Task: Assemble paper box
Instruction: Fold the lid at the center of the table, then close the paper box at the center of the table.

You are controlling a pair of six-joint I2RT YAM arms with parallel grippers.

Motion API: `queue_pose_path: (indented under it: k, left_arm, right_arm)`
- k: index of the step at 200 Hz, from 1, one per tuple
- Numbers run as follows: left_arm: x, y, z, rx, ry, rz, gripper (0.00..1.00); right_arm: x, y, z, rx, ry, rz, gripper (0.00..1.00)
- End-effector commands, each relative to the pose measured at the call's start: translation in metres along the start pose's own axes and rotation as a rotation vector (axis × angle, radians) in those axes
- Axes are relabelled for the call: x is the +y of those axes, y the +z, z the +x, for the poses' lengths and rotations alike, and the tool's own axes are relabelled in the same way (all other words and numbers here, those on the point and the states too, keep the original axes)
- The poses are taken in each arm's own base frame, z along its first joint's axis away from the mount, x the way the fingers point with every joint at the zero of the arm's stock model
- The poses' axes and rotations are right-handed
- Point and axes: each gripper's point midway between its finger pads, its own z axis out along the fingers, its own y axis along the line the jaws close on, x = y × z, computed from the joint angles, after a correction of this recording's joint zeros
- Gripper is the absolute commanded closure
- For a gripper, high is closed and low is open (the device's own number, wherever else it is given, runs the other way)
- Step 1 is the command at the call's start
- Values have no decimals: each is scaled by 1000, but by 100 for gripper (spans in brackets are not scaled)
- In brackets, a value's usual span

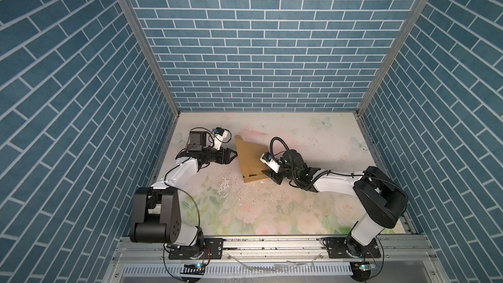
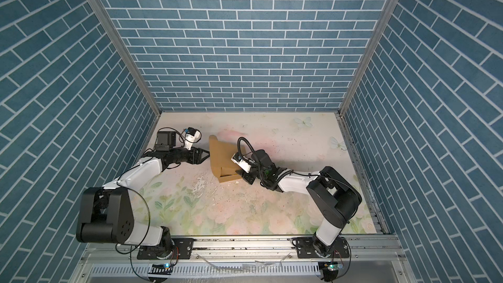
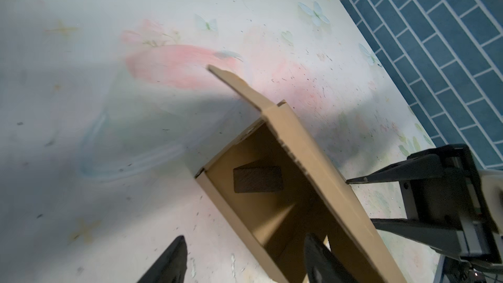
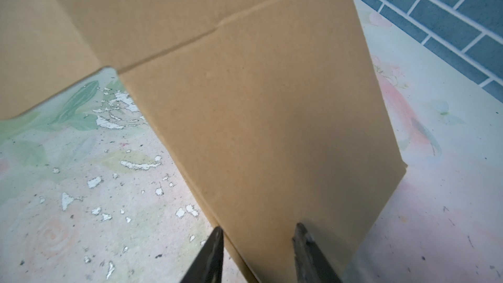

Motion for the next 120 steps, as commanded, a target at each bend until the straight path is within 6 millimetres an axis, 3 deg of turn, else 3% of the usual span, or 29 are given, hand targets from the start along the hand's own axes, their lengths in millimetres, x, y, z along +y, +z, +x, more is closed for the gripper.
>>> queue_pose_path:
  k: [1,54,70,93,120]
  left_arm:
    - [10,-25,14,34,-135,-26,32]
    - [-53,-49,-19,19,-284,304,39]
    - [-52,-44,-19,9,-325,334,43]
    - [-36,-27,0,39,-381,268,44]
    - [-41,-14,8,60,-381,289,44]
  right_arm:
    - [2,6,1,4,9,-24,57]
    - [1,9,0,-1,8,-29,58]
    - [-1,10,0,-3,7,-25,58]
    - [-1,12,-2,-10,12,-28,58]
    - [-1,12,-2,-9,14,-24,58]
